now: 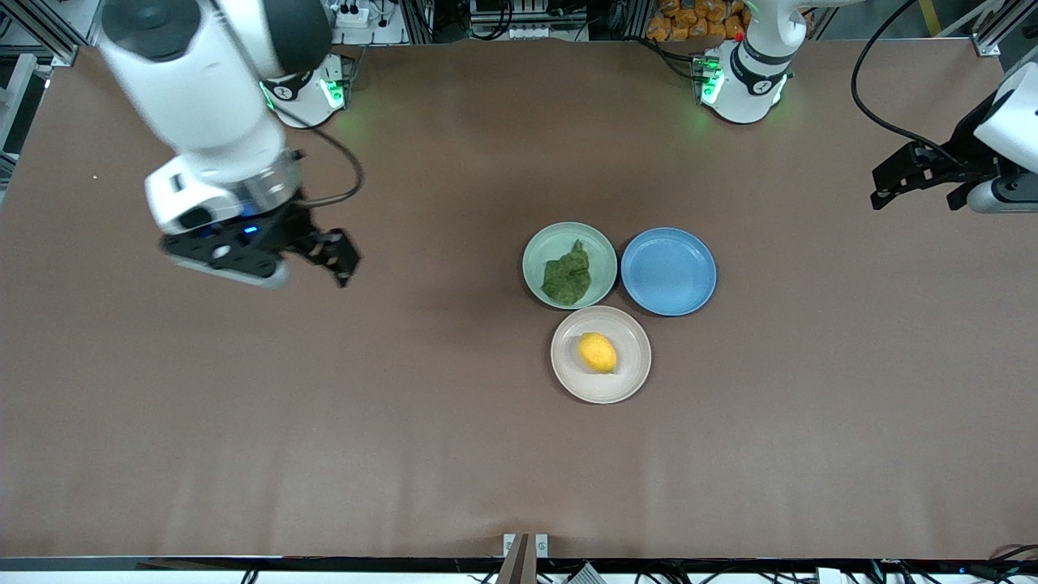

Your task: Place lemon and lettuce in plates

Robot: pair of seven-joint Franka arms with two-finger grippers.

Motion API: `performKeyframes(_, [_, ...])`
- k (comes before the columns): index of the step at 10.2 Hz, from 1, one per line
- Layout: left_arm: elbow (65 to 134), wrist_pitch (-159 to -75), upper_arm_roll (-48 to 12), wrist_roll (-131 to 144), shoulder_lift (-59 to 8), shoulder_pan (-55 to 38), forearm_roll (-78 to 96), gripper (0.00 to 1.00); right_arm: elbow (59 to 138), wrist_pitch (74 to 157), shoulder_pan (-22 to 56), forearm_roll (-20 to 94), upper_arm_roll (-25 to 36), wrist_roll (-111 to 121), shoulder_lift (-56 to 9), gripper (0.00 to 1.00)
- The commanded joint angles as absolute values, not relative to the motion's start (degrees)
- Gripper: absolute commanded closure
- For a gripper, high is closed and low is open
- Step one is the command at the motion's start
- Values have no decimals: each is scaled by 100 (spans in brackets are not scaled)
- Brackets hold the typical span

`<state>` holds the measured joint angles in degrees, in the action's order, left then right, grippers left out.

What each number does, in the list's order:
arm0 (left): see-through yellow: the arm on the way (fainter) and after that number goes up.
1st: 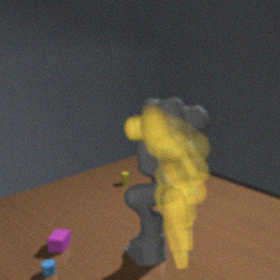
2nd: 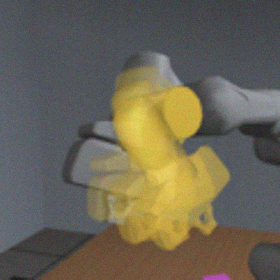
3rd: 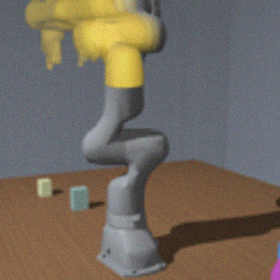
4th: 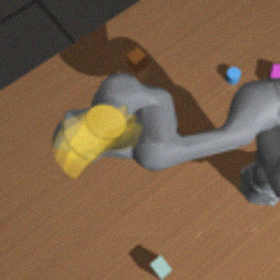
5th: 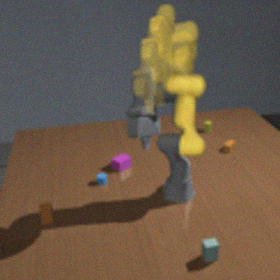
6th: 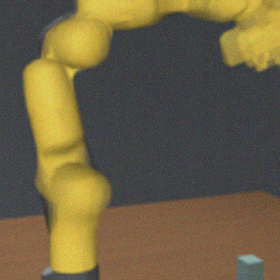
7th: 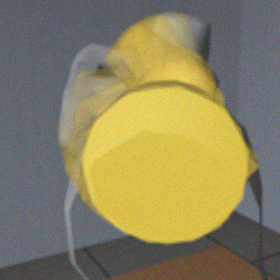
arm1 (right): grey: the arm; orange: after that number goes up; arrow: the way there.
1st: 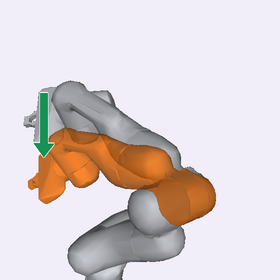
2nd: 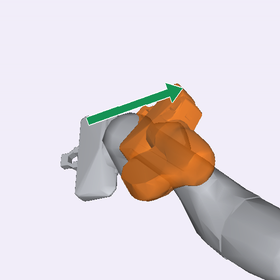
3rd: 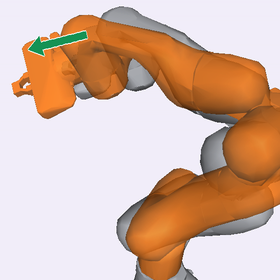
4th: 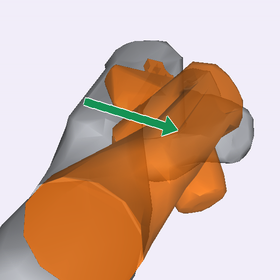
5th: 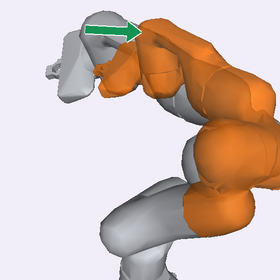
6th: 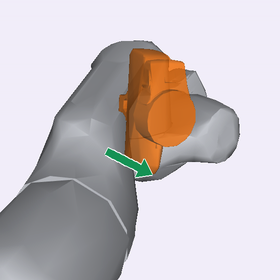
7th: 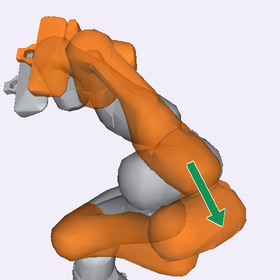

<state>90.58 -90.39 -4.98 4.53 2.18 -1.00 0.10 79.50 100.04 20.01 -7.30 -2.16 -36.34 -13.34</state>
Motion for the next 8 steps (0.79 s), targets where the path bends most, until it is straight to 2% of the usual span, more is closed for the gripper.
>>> performKeyframes(1, [8859,-8895,-527,325,105,-27,123,0,8174,9958,1365,-791,-343,-2564,-1125,0])
performKeyframes(8, [8877,-8903,-536,387,70,-35,114,0,8165,9896,265,-756,-351,-872,-1125,0])
